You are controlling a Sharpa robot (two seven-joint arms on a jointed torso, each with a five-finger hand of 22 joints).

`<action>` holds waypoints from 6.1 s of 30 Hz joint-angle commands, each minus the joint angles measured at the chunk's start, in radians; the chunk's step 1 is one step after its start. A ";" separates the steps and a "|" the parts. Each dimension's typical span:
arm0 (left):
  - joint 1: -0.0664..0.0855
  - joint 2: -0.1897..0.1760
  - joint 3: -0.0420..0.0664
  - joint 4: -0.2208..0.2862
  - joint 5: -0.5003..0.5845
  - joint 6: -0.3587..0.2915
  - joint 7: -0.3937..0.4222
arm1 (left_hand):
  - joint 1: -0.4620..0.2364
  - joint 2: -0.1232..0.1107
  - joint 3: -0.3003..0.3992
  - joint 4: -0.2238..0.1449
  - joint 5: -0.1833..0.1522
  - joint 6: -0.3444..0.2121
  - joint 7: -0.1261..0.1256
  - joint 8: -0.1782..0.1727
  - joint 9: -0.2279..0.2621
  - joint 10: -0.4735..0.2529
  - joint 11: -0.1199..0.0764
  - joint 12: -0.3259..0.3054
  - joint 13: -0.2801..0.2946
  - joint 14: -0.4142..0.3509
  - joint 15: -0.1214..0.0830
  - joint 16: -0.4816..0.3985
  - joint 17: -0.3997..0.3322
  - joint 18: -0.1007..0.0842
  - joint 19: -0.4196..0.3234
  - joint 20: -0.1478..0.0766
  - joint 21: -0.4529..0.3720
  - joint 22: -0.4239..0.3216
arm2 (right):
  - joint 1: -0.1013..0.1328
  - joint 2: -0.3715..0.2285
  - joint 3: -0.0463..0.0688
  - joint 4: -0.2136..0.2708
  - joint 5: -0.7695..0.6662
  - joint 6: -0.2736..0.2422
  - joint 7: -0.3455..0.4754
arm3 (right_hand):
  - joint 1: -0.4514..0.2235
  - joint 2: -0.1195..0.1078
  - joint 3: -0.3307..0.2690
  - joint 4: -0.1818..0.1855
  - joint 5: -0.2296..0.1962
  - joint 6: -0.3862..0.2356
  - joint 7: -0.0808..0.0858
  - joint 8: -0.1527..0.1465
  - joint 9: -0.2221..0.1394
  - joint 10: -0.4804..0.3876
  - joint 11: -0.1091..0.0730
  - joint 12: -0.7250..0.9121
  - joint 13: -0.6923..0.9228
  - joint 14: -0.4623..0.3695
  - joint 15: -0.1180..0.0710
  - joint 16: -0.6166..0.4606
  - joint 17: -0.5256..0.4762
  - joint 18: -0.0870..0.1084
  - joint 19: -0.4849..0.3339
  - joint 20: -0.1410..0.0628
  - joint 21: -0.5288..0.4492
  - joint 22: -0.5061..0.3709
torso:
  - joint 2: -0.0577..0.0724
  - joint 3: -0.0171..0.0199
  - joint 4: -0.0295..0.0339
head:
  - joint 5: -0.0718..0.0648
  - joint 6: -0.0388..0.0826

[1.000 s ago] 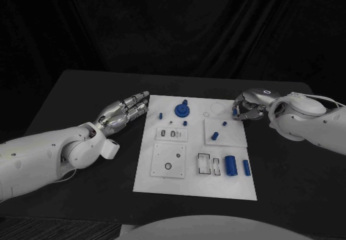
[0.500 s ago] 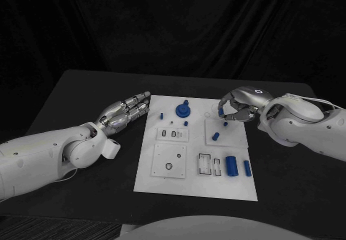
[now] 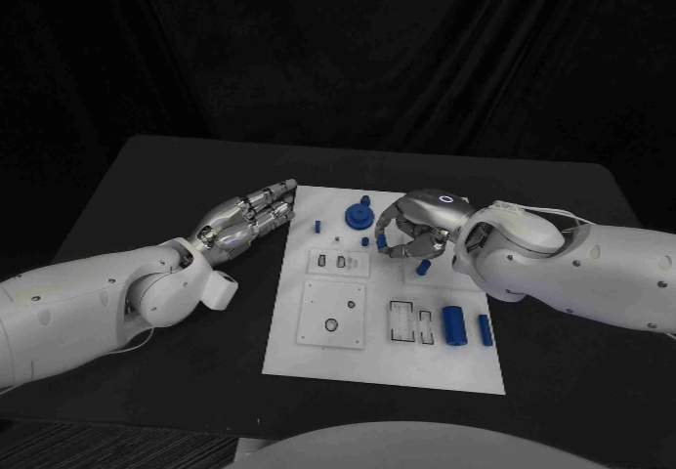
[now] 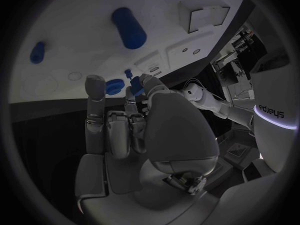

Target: Assemble the parts on the task board

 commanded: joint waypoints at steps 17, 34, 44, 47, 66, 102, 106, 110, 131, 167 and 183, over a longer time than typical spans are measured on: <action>-0.001 0.006 0.001 0.002 0.000 0.018 0.009 | -0.004 -0.003 0.008 -0.002 0.005 -0.003 0.008 0.006 0.000 -0.002 0.007 -0.003 -0.001 0.000 0.009 -0.004 -0.001 0.016 0.001 0.008 -0.004 0.000 | -0.045 0.088 0.001 -0.047 0.001 0.062 -0.010 | -0.008 -0.004 0.010 -0.004 -0.020 0.008 -0.004 -0.003 0.043 0.106 0.016 0.003 0.261 0.094 0.005 -0.002 0.226 -0.010 0.015 0.005 0.012 0.008 | 0.000 0.0002 0.0001 | -0.002 -0.007; -0.001 0.005 0.001 0.002 0.000 0.015 0.014 | -0.003 -0.003 0.011 -0.003 0.006 -0.001 0.009 0.006 0.000 -0.002 0.009 -0.003 -0.001 0.000 0.009 -0.004 -0.001 0.016 0.002 0.008 -0.004 0.000 | -0.047 0.100 0.001 -0.060 0.001 0.093 -0.008 | -0.030 -0.027 -0.005 -0.013 -0.201 -0.134 0.025 -0.087 0.014 0.106 0.034 0.003 0.261 0.093 0.020 -0.008 0.219 -0.007 0.014 0.021 -0.014 0.015 | -0.001 0.0009 -0.0004 | -0.002 -0.012; -0.001 0.006 0.001 0.001 0.000 0.015 0.014 | -0.002 -0.003 0.012 -0.004 0.007 -0.001 0.010 0.006 0.000 -0.002 0.010 -0.003 -0.001 0.000 0.009 -0.004 -0.001 0.016 0.002 0.008 -0.004 0.000 | -0.047 0.100 0.001 -0.063 0.001 0.092 -0.001 | -0.033 -0.041 -0.034 0.000 -0.304 -0.260 0.027 -0.146 -0.028 0.106 0.036 0.003 0.261 0.090 0.024 -0.016 0.211 -0.005 0.011 0.025 -0.043 0.016 | -0.001 0.0009 0.0002 | -0.005 -0.001; -0.001 0.006 0.001 0.001 0.000 0.014 0.014 | -0.002 -0.003 0.012 -0.004 0.007 -0.001 0.010 0.006 0.000 -0.002 0.010 -0.003 -0.001 0.000 0.009 -0.004 -0.001 0.016 0.002 0.008 -0.004 0.000 | -0.047 0.096 0.001 -0.061 0.001 0.082 0.007 | -0.039 -0.056 -0.046 0.022 -0.346 -0.284 0.030 -0.154 -0.042 0.106 0.038 0.003 0.261 0.090 0.025 -0.016 0.211 -0.005 0.012 0.026 -0.049 0.018 | -0.001 0.0013 -0.0001 | -0.005 -0.001; 0.008 -0.051 0.002 0.096 0.000 -0.289 0.100 | 0.003 -0.057 0.020 -0.030 0.020 0.033 0.044 0.017 0.004 -0.002 0.055 -0.003 -0.001 0.011 0.061 0.004 0.004 0.018 0.044 0.057 0.027 0.020 | 0.009 -0.076 0.001 0.088 0.001 -0.319 0.196 | 0.004 -0.106 -0.075 0.156 -0.387 -0.332 0.030 -0.156 -0.087 0.106 0.038 0.003 0.261 0.094 0.025 -0.004 0.223 -0.008 0.028 0.026 -0.034 0.039 | -0.005 0.0020 -0.0021 | 0.025 0.044; 0.300 0.176 0.002 0.014 -0.443 0.233 -1.004 | -0.171 -0.127 0.047 0.042 -0.373 0.484 0.183 0.203 0.075 0.755 0.162 0.594 0.373 0.690 0.017 0.896 0.187 0.009 0.856 0.000 0.490 0.215 | 0.021 -0.188 -0.001 0.055 0.001 -0.354 0.152 | 0.066 -0.043 -0.037 0.140 -0.312 -0.307 0.023 -0.108 -0.115 0.106 0.032 0.003 0.261 0.097 0.020 0.007 0.235 -0.013 0.039 0.021 -0.010 0.066 | -0.129 0.0630 -0.0472 | 0.019 -0.004; 0.301 0.217 0.002 -0.012 -0.446 0.251 -1.039 | -0.194 -0.126 0.045 0.043 -0.377 0.463 0.165 0.219 0.077 0.767 0.121 0.847 0.553 0.728 -0.026 1.137 0.335 0.012 0.933 -0.029 0.625 0.300 | 0.012 -0.184 -0.001 0.045 0.001 -0.342 0.140 | 0.064 -0.038 -0.037 0.141 -0.308 -0.304 0.024 -0.105 -0.117 0.106 0.033 0.003 0.261 0.096 0.020 0.006 0.233 -0.013 0.039 0.021 -0.010 0.067 | -0.135 0.0705 -0.0604 | 0.021 -0.022; 0.301 0.251 0.002 -0.031 -0.497 0.270 -1.047 | -0.237 -0.123 0.037 0.041 -0.384 0.509 0.142 0.273 0.096 0.926 0.088 1.044 0.728 0.892 -0.064 1.286 0.478 0.021 1.019 -0.069 0.796 0.410 | 0.004 -0.182 -0.001 0.041 0.001 -0.338 0.133 | 0.064 -0.029 -0.037 0.138 -0.291 -0.291 0.027 -0.096 -0.122 0.106 0.034 0.003 0.261 0.096 0.021 0.006 0.233 -0.014 0.040 0.021 -0.010 0.070 | -0.138 0.0777 -0.0741 | 0.026 -0.036; 0.243 0.427 0.002 -0.191 -0.604 0.275 -1.207 | -0.416 -0.128 -0.002 0.039 -0.424 0.560 0.026 0.688 0.722 1.569 -0.019 1.567 1.570 1.570 -0.166 1.567 1.569 -0.064 1.284 -0.166 1.376 1.140 | -0.011 -0.164 -0.001 0.011 0.001 -0.313 0.125 | 0.045 -0.012 -0.042 0.142 -0.259 -0.272 0.030 -0.084 -0.135 0.106 0.037 0.003 0.261 0.095 0.023 0.001 0.228 -0.015 0.045 0.023 -0.004 0.078 | -0.136 0.0875 -0.0984 | 0.055 -0.039; 0.159 0.467 0.002 -0.255 -0.605 0.215 -1.170 | -0.373 -0.135 0.033 0.014 -0.354 0.559 0.014 0.650 0.842 1.569 -0.032 1.567 1.570 1.570 -0.180 1.567 1.569 -0.064 1.290 -0.181 1.369 1.147 | -0.029 -0.145 -0.001 -0.013 0.014 -0.298 0.129 | 0.035 -0.004 -0.043 0.144 -0.252 -0.267 0.033 -0.081 -0.140 0.106 0.038 0.003 0.261 0.095 0.024 -0.001 0.226 -0.015 0.046 0.023 -0.004 0.080 | -0.138 0.0942 -0.1052 | 0.070 -0.039; 0.142 0.481 0.002 -0.275 -0.605 0.213 -1.158 | -0.345 -0.139 0.061 -0.006 -0.325 0.571 0.016 0.597 0.852 1.569 -0.030 1.567 1.570 1.570 -0.178 1.567 1.569 -0.063 1.284 -0.179 1.361 1.144 | -0.031 -0.142 -0.001 -0.017 0.014 -0.294 0.128 | 0.034 -0.004 -0.044 0.144 -0.252 -0.266 0.033 -0.081 -0.141 0.106 0.039 0.003 0.261 0.094 0.024 -0.002 0.225 -0.015 0.046 0.023 -0.004 0.080 | -0.139 0.0964 -0.1036 | 0.064 -0.039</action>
